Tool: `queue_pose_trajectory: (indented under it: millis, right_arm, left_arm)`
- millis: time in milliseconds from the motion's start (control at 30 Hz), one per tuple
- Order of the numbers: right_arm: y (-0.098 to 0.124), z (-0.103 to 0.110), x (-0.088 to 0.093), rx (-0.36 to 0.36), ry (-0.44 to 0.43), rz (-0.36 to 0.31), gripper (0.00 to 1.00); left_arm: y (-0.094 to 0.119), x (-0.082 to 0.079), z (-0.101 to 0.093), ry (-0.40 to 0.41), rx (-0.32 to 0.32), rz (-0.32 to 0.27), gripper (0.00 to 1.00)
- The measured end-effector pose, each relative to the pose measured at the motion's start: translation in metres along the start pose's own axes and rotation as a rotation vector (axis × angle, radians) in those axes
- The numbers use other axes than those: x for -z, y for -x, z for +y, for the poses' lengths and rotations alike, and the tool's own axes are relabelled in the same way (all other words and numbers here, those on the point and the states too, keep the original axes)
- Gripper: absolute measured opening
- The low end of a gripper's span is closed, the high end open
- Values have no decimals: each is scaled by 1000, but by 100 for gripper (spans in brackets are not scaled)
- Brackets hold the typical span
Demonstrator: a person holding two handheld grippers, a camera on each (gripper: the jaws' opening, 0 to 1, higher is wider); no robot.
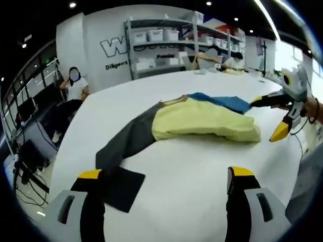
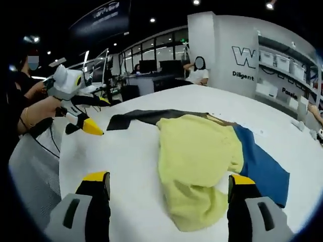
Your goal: Fold the garment on the visible template until the final outline fits inside the template.
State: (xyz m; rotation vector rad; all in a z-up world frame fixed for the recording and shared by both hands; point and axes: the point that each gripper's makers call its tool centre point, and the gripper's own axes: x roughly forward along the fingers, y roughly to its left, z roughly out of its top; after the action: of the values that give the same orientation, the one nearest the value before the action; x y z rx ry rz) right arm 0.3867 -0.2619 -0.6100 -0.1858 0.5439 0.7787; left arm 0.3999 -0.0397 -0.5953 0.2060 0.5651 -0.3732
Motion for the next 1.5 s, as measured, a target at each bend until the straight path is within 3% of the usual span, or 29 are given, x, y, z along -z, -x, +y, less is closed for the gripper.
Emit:
queue_pose_trajectory:
  millis: [133,233,400,500,833,1033,1167,1500]
  right_arm:
    - [-8,6,7,-16,-16,14,91]
    - [-16,6,19,-5,25,52,85]
    - [-23,4,28,25,61,87,64]
    - [-27,2,32,44,83,107,60]
    - [-34,-15,39,112,205,152,32]
    - [-36,-21,40,100,226,177,0]
    - [-34,-21,29,70,187,179,0]
    - [-27,-33,-13,27,36,87,0]
  left_arm:
    - [-1,-1,-5,-5,12,-6,99]
    - [-1,-1,-13,-5,31,-7,99]
    - [-1,-2,-24,-3,58,-15,99]
    - [-2,-1,-30,-17,76,-10,99]
    - [-3,2,-38,-26,84,-4,98]
    - [-5,4,-36,-21,74,2,99]
    - [-6,6,-38,-36,88,11,98]
    - [-13,3,-50,-67,123,16,96]
